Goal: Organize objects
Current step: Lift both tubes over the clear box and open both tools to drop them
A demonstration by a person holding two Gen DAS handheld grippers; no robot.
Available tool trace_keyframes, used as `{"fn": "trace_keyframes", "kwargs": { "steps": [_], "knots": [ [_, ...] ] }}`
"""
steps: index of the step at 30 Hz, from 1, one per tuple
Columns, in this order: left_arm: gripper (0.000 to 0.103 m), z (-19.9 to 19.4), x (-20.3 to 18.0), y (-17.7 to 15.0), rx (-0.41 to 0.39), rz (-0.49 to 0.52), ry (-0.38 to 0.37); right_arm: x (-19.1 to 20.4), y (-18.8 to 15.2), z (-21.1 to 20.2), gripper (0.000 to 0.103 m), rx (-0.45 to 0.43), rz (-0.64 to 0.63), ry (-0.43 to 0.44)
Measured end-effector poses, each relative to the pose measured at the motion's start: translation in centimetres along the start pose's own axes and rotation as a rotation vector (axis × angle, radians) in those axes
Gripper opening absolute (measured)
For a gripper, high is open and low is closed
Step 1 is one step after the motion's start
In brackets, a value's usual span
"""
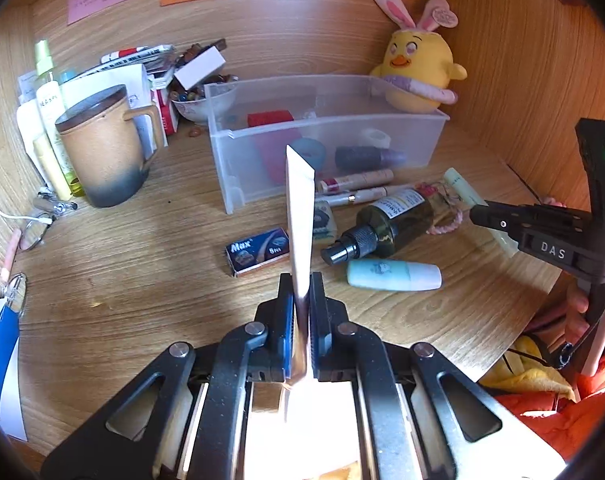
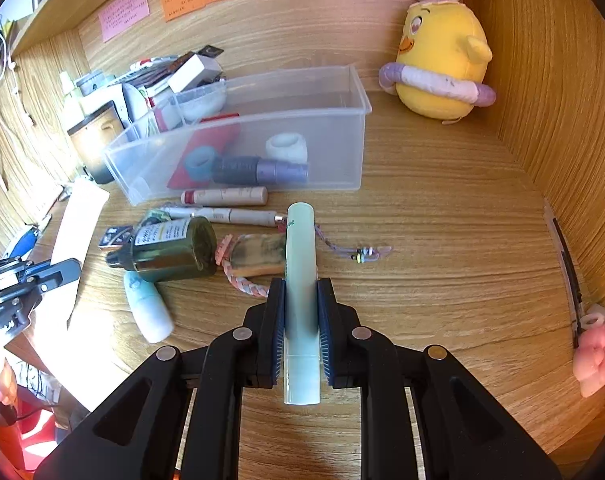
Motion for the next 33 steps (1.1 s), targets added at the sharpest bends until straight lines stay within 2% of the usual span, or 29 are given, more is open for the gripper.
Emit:
{"fn": "trace_keyframes", "kwargs": {
  "steps": [8,22,33],
  "knots": [
    [0.006,-1.0,0.6,2.6,-0.081,-0.065,-0.001,-0.2,1.6,-1.2,0.014,-0.047,0.001,0.013],
    [0.005,-2.7,0.1,8.5,-0.223,-0.057,0.012,1.0,7.0,-2.9,0.014,-0.173,-0.021,0.042],
    [0.006,-1.9,0.0,12.5,-0.264,-0.067,-0.009,2.1,11.3,-2.7,0.014,-0.244,-0.031,0.088]
  ]
}}
Point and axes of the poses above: each gripper's, at about its wrist camera, not at the fingertips, and z roughly the way its jaws point, x to its left, y to its top, the point moved 7 cm from there along z, roughly the way its jaws point, and after that the axes turned 4 degrees about -x, right-handed, at the moved point
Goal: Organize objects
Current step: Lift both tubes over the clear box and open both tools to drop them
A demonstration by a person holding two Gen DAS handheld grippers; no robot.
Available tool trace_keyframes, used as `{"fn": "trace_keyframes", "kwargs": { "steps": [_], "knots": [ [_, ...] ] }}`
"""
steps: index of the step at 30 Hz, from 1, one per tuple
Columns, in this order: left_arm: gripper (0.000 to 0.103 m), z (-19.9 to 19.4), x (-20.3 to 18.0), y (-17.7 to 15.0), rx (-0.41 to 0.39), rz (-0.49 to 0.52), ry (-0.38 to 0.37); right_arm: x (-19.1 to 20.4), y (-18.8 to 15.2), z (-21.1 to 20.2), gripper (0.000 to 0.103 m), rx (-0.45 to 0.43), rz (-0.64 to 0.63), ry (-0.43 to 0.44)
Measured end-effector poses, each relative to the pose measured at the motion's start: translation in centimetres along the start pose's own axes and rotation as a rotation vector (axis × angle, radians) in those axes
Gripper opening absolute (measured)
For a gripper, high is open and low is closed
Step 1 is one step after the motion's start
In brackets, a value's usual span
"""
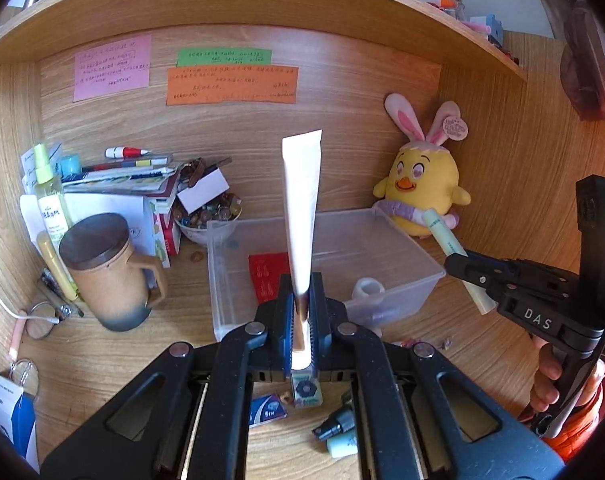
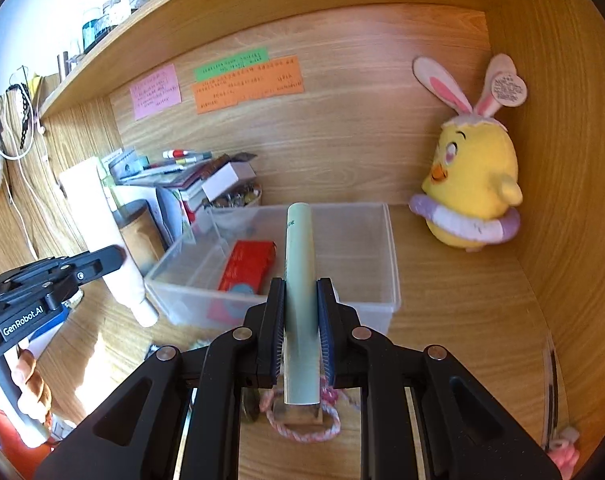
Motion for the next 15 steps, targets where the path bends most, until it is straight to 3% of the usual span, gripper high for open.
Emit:
{"fn": "trace_keyframes", "kwargs": {
  "steps": [15],
  "knots": [
    [0.006,4.3,0.4,4.1,-0.006,-0.015,0.019,-0.1,4.1,3.9,0.014,-0.024,-0.065,-0.015]
  ]
}}
Point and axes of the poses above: each gripper's, at about its wrist camera, not at the fingertips, and z roughly the way its jaws point, x to its left, y to its top, the point moved 7 cm from there along z, roughly the way its jaws point, and after that the axes turned 4 degrees about -x, right-handed, at the moved point
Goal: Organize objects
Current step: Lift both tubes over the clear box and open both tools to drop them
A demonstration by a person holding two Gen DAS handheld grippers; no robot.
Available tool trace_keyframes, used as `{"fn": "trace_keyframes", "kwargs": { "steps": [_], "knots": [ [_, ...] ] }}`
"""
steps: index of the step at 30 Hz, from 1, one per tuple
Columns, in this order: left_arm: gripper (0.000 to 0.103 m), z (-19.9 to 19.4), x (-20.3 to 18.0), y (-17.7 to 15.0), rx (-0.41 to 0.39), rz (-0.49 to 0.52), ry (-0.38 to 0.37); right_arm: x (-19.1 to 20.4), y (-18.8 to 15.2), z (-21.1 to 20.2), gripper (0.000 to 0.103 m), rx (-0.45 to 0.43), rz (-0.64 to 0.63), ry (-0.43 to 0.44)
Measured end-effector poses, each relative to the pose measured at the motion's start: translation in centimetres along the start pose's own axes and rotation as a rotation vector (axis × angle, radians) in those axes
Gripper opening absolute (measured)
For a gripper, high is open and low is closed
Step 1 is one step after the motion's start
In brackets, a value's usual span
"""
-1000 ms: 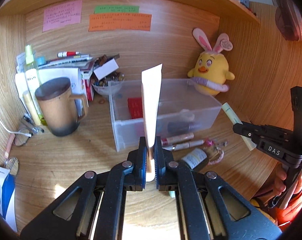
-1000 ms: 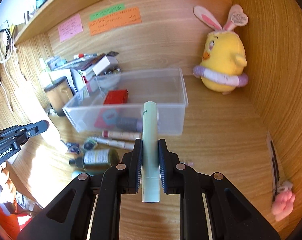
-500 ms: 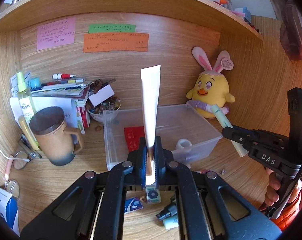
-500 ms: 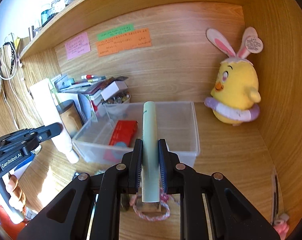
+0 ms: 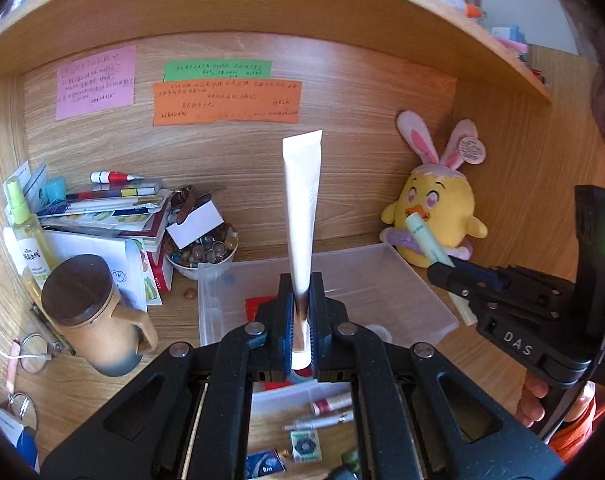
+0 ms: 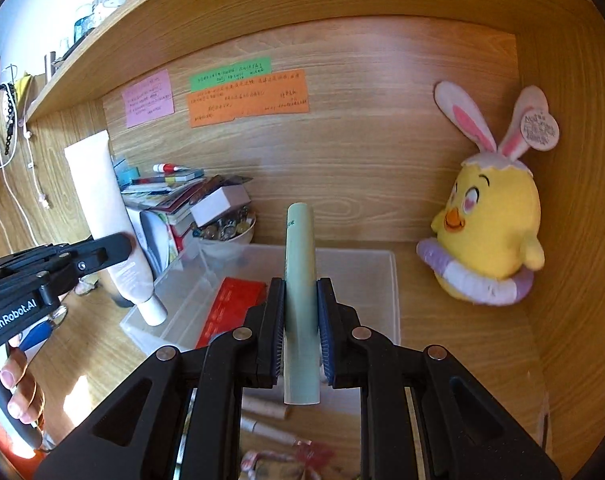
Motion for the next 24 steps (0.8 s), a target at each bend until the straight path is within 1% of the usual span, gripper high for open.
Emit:
{"fn": "trace_keyframes", "kwargs": {
  "steps": [3,8,10,13,17,22,24],
  "knots": [
    [0.006,1.4,0.6,0.0,0.022,-0.01,0.016,-0.2,0.5,0.8,0.014,0.0,-0.01,-0.008],
    [0.006,3.2,1.7,-0.8,0.056,-0.006,0.049,-0.9,0.4,2.8,0.014,0.032,-0.029,-0.022],
    [0.006,3.9,2.1,-1.2,0.066,0.002,0.069,-1.1,0.1,3.6,0.014,0.053,-0.034,-0.022],
    [0.006,5.0,2.6,-1.7,0.092,-0.001,0.079,-1.4,-0.5,4.8,0.014,0.081,-0.043,-0.029],
    [0.006,6.3,3.1,-2.5,0.115,0.013,0.118,-1.9,-1.5,6.3,0.014,0.128,-0.026,-0.014],
    [0.006,7.8,3.6,-3.5,0.157,0.024,0.138,-2.3,-2.8,7.7,0.014,0.178,-0.035,-0.028],
    [0.006,8.4,3.7,-3.9,0.171,0.038,0.159,-2.4,-3.1,8.1,0.014,0.195,-0.04,-0.031]
  ]
}}
Point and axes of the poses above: each gripper's, at about its wrist camera, not at the fingertips, and z roughly the way its jaws point, x to its left, y to its top, the point moved 7 cm from there along z, roughly the way its jaws point, and after that the axes turned 4 degrees about -x, right-handed, at the moved point
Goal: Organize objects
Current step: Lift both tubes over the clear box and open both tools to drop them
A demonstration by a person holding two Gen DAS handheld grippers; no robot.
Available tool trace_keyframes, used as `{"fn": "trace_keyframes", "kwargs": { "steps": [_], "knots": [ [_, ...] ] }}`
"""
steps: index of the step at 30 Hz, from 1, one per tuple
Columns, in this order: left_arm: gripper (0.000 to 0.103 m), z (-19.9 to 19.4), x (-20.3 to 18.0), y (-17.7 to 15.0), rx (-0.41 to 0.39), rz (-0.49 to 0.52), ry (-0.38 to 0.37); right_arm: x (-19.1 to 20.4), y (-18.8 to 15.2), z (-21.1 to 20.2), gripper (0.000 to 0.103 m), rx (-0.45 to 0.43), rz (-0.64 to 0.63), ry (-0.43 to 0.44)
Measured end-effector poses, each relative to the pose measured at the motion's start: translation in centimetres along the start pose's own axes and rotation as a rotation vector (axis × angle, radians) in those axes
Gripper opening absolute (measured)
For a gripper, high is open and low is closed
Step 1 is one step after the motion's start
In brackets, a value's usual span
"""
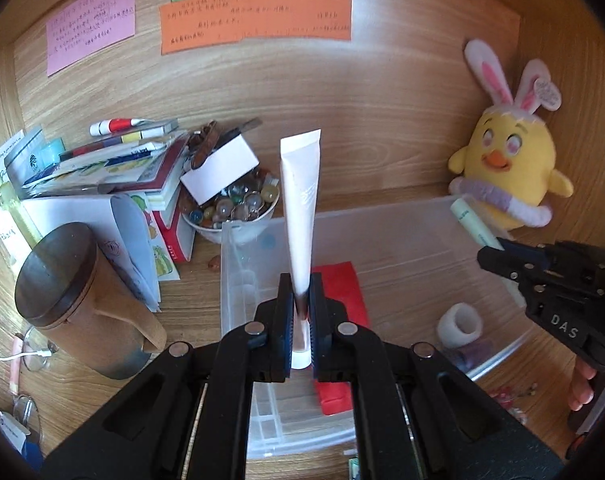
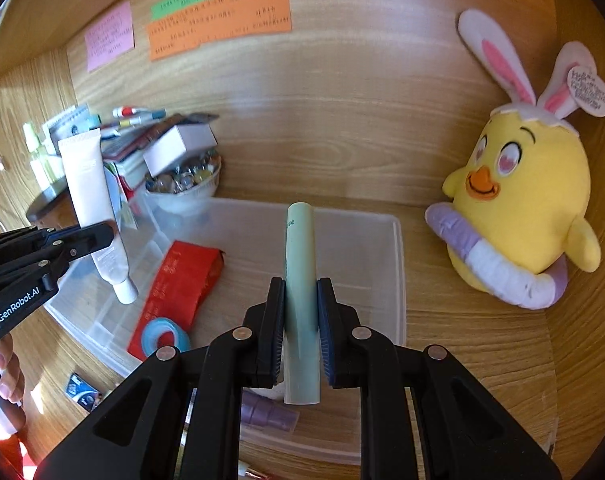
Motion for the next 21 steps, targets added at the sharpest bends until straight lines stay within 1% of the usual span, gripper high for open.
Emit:
{"fn": "trace_keyframes", "kwargs": {
  "steps": [6,9,12,15,17,19,21],
  "knots": [
    [0.006,1.2,-0.6,-0.8,0.034,0.027,0.005,0.3,-0.7,0.8,0.014,0.032,-0.032,-0.012],
    [0.006,1.3,-1.1,-1.0,0.043,0.036,-0.011,0.7,-0.9,1.0,0.014,0.041,-0.049,-0.01],
    [0.008,1.0,-1.5,-0.9,0.047,0.042,-0.033,0.9,-1.0,1.2,0.014,0.05,-0.058,-0.008],
    [0.017,0.7,-2.0,-0.9,0.053,0.042,-0.064,1.1,-1.2,1.4,0.014,0.062,-0.065,-0.002],
    [0.031,0.5,-2.3,-1.0,0.06,0.038,-0.081,1.2,-1.2,1.3,0.014,0.061,-0.067,-0.003],
    [0.038,0.2,-2.5,-0.9,0.058,0.032,-0.089,1.3,-1.1,1.2,0.014,0.057,-0.072,-0.008],
    [0.039,-0.2,-2.6,-0.9,0.055,0.03,-0.093,1.3,-0.9,0.9,0.014,0.051,-0.072,-0.007]
  ]
}}
Point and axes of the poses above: each gripper's, at about its wrist camera, not at the fingertips, and z roughly the way its jaws point, x to its left, y to its top, the point moved 7 cm from there along z, roughly the way its jaws point, and after that the axes turned 4 degrees about -x, right-handed, at the moved point
